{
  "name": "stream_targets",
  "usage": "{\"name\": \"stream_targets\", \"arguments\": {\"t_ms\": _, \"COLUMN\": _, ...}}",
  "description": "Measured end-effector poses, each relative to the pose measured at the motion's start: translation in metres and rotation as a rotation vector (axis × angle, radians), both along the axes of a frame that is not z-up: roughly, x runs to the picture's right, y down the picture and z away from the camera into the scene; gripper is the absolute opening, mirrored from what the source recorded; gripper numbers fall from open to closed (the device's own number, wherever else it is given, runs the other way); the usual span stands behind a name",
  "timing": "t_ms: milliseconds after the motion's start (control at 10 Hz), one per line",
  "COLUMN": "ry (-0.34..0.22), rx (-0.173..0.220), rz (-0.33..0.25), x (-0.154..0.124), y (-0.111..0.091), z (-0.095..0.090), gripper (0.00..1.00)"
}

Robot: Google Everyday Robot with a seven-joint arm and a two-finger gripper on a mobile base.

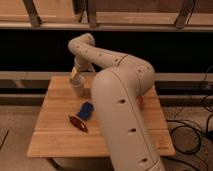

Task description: Pick up the ceramic cup

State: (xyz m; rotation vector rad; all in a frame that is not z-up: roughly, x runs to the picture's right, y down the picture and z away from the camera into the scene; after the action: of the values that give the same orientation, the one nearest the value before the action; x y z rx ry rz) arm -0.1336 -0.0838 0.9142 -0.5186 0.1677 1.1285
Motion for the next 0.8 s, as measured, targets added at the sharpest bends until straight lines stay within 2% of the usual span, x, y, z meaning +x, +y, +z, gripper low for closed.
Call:
{"name": "stream_targets", "arguments": {"t_ms": 500, "ry": -0.014, "rx": -0.091, "rz": 0.028, "x": -0.009, "y": 0.020, "z": 0.027, "gripper": 0.80}}
{"name": "stream_targets", "arguments": {"t_ms": 600, "ry": -0.032, "rx": -0.120, "rz": 0.026, "x": -0.016, "y": 0.028, "z": 0.032, "gripper": 0.73}}
{"name": "stream_targets", "arguments": {"t_ms": 800, "ry": -0.058, "rx": -0.165, "rz": 0.026, "x": -0.026, "y": 0.041, "z": 0.038, "gripper": 0.53}}
